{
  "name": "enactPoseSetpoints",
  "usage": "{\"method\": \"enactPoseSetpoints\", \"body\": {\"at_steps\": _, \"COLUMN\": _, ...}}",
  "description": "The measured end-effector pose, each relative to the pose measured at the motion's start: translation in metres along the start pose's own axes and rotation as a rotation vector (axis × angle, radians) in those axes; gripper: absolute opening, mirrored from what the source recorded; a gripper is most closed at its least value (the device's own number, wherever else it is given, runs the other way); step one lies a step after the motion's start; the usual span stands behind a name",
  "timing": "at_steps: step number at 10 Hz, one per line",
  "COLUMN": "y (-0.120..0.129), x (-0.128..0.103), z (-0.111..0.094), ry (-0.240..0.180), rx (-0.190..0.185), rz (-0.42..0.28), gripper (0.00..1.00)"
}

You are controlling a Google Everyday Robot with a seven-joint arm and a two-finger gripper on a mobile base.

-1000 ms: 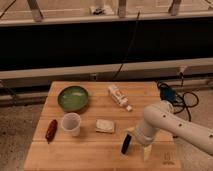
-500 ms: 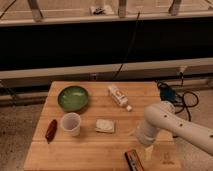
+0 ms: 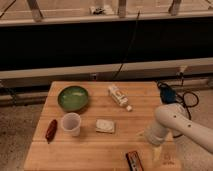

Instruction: Knock the eraser over

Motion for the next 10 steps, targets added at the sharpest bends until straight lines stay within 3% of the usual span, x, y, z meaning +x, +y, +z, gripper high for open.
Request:
{"method": "enactPoseSetpoints", "body": {"at_steps": 1, "y": 0.002, "x": 0.006, "z": -0.001, "ry": 0.002, "rx": 0.014, "rz": 0.017, "gripper": 0.80}}
{"method": "enactPoseSetpoints", "body": {"at_steps": 4, "y": 0.000, "x": 0.003, "z": -0.019, "ry": 0.012, "rx": 0.130, "rz": 0.073, "gripper": 0.80}}
{"method": "enactPoseSetpoints", "body": {"at_steps": 5, "y": 0.004, "x": 0.004, "z": -0.035, "ry": 0.014, "rx": 0.192, "rz": 0.098, "gripper": 0.80}}
{"method": "enactPoseSetpoints", "body": {"at_steps": 6, "y": 0.008, "x": 0.002, "z": -0.044, "ry": 0.015, "rx": 0.221, "rz": 0.095, "gripper": 0.80}}
{"method": "enactPoseSetpoints", "body": {"at_steps": 8, "y": 0.011, "x": -0.009, "z": -0.045, "ry": 0.019, "rx": 0.199, "rz": 0.069, "gripper": 0.80}}
{"method": "enactPoseSetpoints", "body": {"at_steps": 10, "y": 0.012, "x": -0.021, "z": -0.028, "ry": 0.023, "rx": 0.154, "rz": 0.050, "gripper": 0.80}}
